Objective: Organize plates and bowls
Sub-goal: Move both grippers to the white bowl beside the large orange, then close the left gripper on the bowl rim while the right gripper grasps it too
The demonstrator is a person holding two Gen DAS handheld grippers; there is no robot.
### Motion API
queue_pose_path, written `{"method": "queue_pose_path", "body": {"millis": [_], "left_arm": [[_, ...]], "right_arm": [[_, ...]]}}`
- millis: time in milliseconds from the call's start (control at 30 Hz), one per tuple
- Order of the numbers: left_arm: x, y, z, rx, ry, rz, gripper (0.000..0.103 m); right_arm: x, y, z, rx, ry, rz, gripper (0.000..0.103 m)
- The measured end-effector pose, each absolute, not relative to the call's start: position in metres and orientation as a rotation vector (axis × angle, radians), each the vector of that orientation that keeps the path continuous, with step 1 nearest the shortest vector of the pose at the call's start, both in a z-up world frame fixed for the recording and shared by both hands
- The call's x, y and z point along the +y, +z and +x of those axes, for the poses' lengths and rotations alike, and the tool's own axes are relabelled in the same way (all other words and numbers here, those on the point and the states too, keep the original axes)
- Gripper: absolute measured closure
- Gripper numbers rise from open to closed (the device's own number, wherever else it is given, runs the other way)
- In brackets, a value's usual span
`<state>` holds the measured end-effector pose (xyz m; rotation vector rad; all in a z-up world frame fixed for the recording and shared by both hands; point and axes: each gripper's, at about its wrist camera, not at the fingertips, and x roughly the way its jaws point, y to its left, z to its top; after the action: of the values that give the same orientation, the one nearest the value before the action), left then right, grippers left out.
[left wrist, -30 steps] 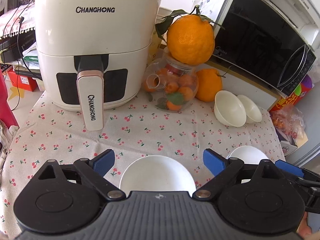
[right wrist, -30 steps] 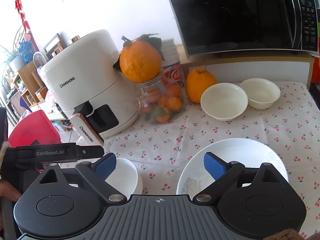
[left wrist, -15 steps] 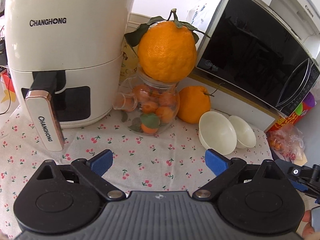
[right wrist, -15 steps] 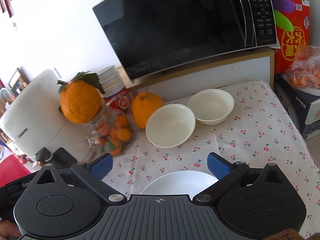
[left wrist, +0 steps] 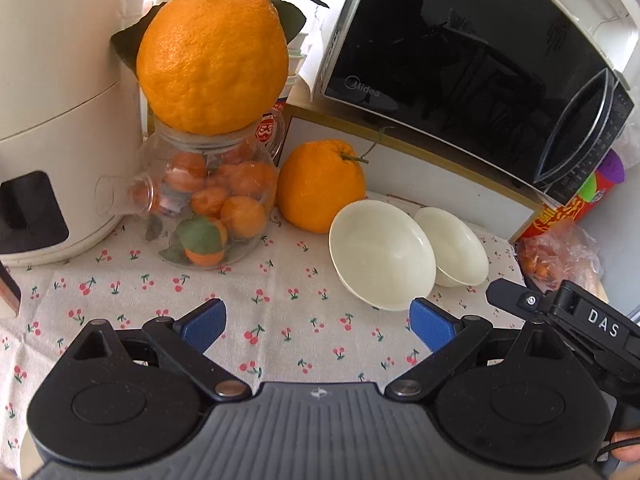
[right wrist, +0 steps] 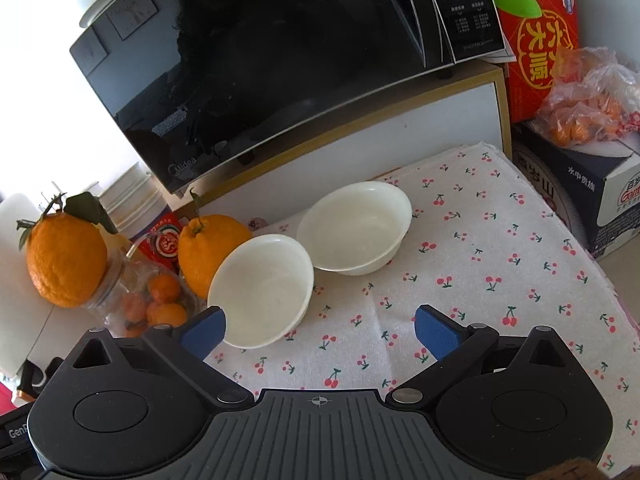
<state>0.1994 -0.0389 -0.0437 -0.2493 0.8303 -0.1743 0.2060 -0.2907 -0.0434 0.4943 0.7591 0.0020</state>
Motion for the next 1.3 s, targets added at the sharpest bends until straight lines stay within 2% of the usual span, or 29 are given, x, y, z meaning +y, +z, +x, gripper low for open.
{"method": "queue_pose_path", "body": {"millis": [133, 200, 267, 500, 533, 600, 633, 767, 867, 1033, 1167, 1300], "left_arm": [[-0.041, -0.046, 0.223, 0.831, -0.161, -0.278, 0.007], [-0.040, -0.055, 0.226, 0.827, -0.182, -0.327, 0.014], [-0.036, -0.066, 0.225, 0.768, -0.227, -0.397, 0.028], [-0.037, -0.088, 0.237, 0.783, -0.248, -0.418, 0.040], [-0.037, -0.091, 0.239, 0.794, -0.243, -0.411, 0.045], [-0.036, -0.100, 0.242, 0.830, -0.248, -0.417, 0.057], [-0.033, -0.104, 0.246, 0.845, -0.254, -0.431, 0.063], [-0.028, -0.111, 0.246, 0.858, -0.272, -0.477, 0.077], [-0.027, -0.110, 0.244, 0.849, -0.287, -0.501, 0.081], [-0.025, -0.105, 0.239, 0.815, -0.308, -0.521, 0.084], [-0.030, -0.106, 0.246, 0.805, -0.319, -0.521, 0.089], [-0.034, -0.101, 0.246, 0.795, -0.327, -0.509, 0.090]], "right_arm": [[-0.303, -0.057, 0.224, 0.763, -0.010, 0.597, 0.001], [-0.310, -0.065, 0.233, 0.764, -0.021, 0.655, 0.001], [-0.315, -0.071, 0.240, 0.764, -0.007, 0.707, 0.002], [-0.317, -0.084, 0.257, 0.755, 0.047, 0.762, 0.002], [-0.316, -0.086, 0.259, 0.761, 0.053, 0.758, 0.004], [-0.314, -0.090, 0.262, 0.775, 0.053, 0.755, 0.010], [-0.314, -0.092, 0.263, 0.779, 0.056, 0.759, 0.016], [-0.314, -0.102, 0.265, 0.806, 0.063, 0.778, 0.041], [-0.313, -0.105, 0.265, 0.811, 0.068, 0.781, 0.055], [-0.307, -0.108, 0.265, 0.816, 0.104, 0.775, 0.068], [-0.300, -0.109, 0.267, 0.828, 0.128, 0.742, 0.086], [-0.295, -0.105, 0.266, 0.819, 0.138, 0.714, 0.088]]}}
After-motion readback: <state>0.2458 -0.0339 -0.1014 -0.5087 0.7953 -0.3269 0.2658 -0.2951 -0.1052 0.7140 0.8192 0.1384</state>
